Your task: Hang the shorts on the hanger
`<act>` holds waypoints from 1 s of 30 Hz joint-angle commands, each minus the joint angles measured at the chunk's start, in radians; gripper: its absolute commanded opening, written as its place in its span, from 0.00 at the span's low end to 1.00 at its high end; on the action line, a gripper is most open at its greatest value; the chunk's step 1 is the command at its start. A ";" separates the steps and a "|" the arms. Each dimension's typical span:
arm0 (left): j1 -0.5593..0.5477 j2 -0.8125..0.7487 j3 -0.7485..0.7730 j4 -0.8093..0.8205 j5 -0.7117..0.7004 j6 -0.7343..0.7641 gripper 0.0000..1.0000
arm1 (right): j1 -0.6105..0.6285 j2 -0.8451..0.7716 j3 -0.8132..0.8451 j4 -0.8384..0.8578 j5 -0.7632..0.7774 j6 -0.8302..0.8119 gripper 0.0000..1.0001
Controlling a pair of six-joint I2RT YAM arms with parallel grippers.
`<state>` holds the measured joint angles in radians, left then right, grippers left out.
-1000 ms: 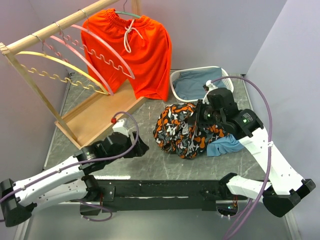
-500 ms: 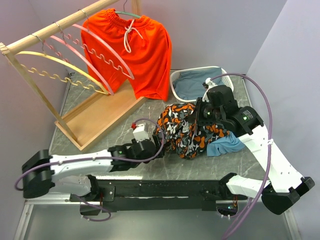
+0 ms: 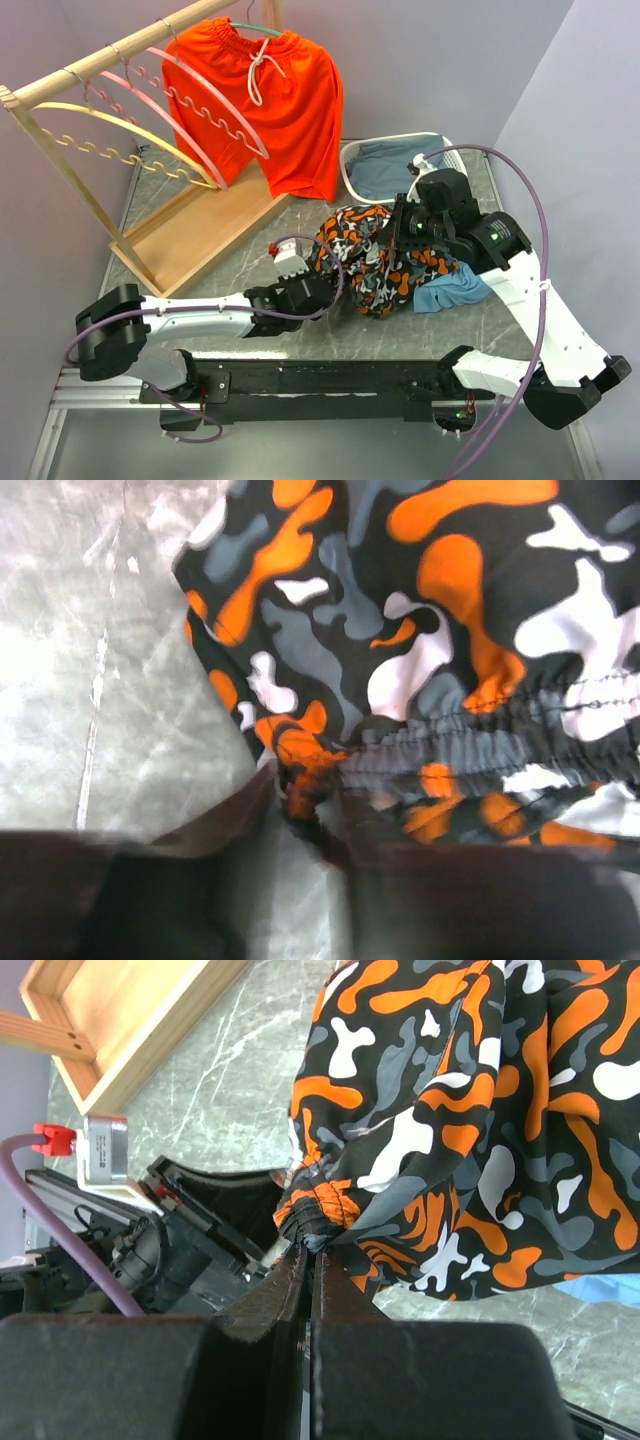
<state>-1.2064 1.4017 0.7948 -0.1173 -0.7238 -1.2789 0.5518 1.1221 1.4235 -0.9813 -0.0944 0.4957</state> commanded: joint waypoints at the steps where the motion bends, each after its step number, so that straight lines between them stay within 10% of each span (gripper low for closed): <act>1: 0.027 -0.021 0.078 -0.022 -0.126 0.000 0.13 | 0.002 -0.031 0.077 -0.014 0.018 -0.026 0.00; 3: 0.071 -0.065 0.090 -0.099 -0.121 0.032 0.01 | 0.002 -0.045 0.086 -0.016 0.031 -0.042 0.00; 12: 0.122 -0.487 0.438 -0.343 -0.166 0.476 0.01 | 0.002 0.010 0.294 -0.030 0.021 -0.117 0.00; 22: 0.123 -0.397 1.023 -0.424 -0.054 0.866 0.01 | 0.003 0.156 0.699 0.046 -0.238 -0.106 0.00; 30: 0.123 -0.268 1.204 -0.518 0.017 0.848 0.01 | -0.045 0.205 0.769 0.053 -0.200 -0.115 0.00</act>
<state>-1.0897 1.1110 1.9831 -0.5804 -0.7254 -0.4530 0.5571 1.3407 2.2509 -0.9340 -0.3389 0.4042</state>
